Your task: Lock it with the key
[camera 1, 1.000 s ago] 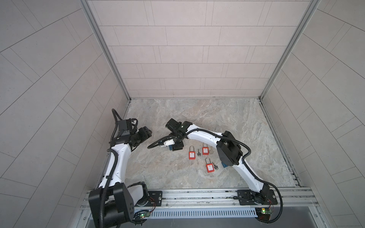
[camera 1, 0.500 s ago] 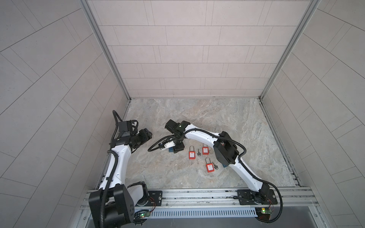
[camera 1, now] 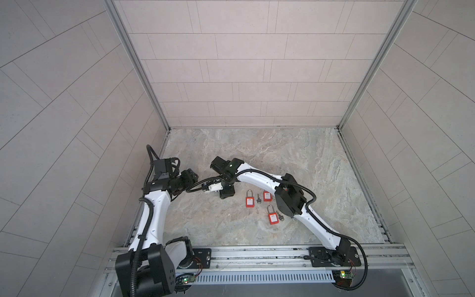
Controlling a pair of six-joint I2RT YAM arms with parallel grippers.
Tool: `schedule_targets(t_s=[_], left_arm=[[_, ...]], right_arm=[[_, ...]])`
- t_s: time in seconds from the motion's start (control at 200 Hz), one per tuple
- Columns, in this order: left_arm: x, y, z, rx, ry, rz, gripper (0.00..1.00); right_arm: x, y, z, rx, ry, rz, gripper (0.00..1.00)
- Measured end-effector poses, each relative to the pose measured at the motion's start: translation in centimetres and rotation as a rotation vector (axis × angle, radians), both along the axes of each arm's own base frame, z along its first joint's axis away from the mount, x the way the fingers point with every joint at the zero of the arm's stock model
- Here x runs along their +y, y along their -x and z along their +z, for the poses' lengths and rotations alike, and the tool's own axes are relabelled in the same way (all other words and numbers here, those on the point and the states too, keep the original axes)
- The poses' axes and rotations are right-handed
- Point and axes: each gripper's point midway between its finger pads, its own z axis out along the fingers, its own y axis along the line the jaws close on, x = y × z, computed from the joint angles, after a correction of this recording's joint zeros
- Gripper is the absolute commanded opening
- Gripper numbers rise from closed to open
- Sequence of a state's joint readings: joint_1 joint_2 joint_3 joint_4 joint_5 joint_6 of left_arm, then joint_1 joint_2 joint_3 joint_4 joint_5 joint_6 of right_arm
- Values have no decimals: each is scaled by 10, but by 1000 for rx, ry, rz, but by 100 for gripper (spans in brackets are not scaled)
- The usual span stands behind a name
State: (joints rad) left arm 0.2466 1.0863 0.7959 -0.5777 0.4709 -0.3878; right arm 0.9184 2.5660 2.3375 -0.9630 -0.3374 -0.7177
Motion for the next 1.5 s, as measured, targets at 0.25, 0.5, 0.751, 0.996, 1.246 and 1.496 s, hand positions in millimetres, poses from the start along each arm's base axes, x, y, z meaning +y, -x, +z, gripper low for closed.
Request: schedule_targets(t_s=[0.25, 0.5, 0.751, 0.996, 1.246, 1.496], left_arm=[[-2, 1, -2, -1, 4, -18, 73], [-6, 2, 10, -73, -32, -74, 73], [-26, -5, 50, -310, -72, -226, 68], [-97, 10, 54, -466, -126, -603, 67], [-182, 66, 66, -857, -178, -1040, 62], [-225, 81, 65, -966, -190, -1243, 56]], right_arm=[[-4, 0, 1, 7, 24, -41, 31], [-19, 3, 3, -5, 64, -8, 16], [-87, 22, 66, 36, 9, 81, 18], [-151, 20, 169, -5, -211, 94, 18], [-174, 45, 178, 82, -228, 89, 18], [-173, 62, 178, 114, -226, 101, 18]])
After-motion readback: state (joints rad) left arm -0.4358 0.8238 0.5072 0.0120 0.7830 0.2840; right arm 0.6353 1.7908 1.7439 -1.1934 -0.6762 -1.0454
